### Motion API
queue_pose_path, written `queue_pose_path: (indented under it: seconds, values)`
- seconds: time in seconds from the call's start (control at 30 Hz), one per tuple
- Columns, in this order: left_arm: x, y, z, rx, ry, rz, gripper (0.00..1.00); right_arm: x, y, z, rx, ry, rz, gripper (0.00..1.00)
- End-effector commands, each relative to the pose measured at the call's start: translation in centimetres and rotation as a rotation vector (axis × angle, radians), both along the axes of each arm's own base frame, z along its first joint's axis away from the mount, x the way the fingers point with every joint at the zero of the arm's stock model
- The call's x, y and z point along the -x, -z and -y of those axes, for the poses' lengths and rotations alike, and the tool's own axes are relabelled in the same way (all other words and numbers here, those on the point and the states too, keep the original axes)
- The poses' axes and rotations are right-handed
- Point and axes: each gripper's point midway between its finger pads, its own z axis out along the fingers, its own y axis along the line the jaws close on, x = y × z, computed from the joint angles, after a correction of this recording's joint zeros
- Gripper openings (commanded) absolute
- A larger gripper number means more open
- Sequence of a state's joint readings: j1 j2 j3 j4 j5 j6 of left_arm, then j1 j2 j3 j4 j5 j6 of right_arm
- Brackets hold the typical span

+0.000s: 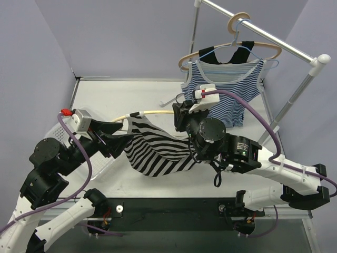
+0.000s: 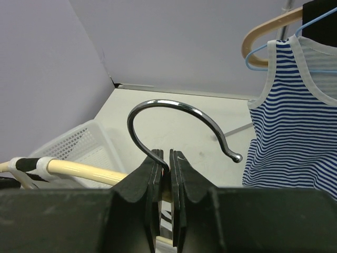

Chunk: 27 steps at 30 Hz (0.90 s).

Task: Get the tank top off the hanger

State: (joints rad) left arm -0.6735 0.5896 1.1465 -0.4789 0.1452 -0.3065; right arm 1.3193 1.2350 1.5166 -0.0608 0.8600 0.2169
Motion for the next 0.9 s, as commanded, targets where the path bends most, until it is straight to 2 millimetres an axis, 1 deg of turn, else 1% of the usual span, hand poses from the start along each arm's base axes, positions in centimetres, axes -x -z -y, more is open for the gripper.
queue_pose_path:
  seconds: [0.0,0.03,0.1,0.2,0.3,0.37,0.47,0.53,0.57,0.63,0.73,0.87]
  values:
    - [-0.6,-2.1,0.6,0.058,0.001,0.043,0.72,0.7,-2.7,1.2,-0.170,-0.004,0.007,0.00]
    - [-0.8,-1.9,0.8,0.057,0.005,0.033,0.72,0.7,-2.3,1.2,-0.162,-0.007,0.004,0.00]
    - [-0.9,-1.6,1.4,0.052,0.025,0.013,0.69,0.8,-2.1,1.3,-0.176,-0.007,-0.003,0.00]
    - [-0.3,-1.2,2.3,0.053,0.087,-0.010,0.66,0.8,-1.8,1.5,-0.183,0.000,-0.009,0.00]
    - [0.3,-1.3,2.5,0.107,0.104,-0.088,0.65,0.5,-1.7,2.0,-0.178,0.035,-0.006,0.00]
    - [0.8,-1.7,2.4,0.151,0.110,-0.137,0.65,0.4,-2.5,2.2,-0.206,0.046,0.006,0.00]
    - [0.9,-1.5,2.1,0.154,0.096,-0.171,0.67,0.3,-3.4,2.3,-0.206,0.055,0.020,0.00]
    - [0.1,-0.7,1.7,0.135,0.048,-0.179,0.69,0.5,-3.5,2.2,-0.218,0.040,0.019,0.00]
    - [-0.4,0.1,1.6,0.122,0.024,-0.187,0.69,0.5,-3.5,2.3,-0.227,0.035,0.018,0.00]
    - [-1.1,0.6,1.5,0.102,0.002,-0.163,0.69,0.7,-3.0,2.4,-0.239,0.028,0.012,0.00]
    - [-1.6,0.7,2.0,0.102,0.014,-0.081,0.71,0.9,-2.3,2.3,-0.234,0.013,0.004,0.00]
    - [-2.2,0.6,2.8,0.105,0.036,-0.026,0.71,1.1,-1.5,2.1,-0.263,-0.008,-0.014,0.00]
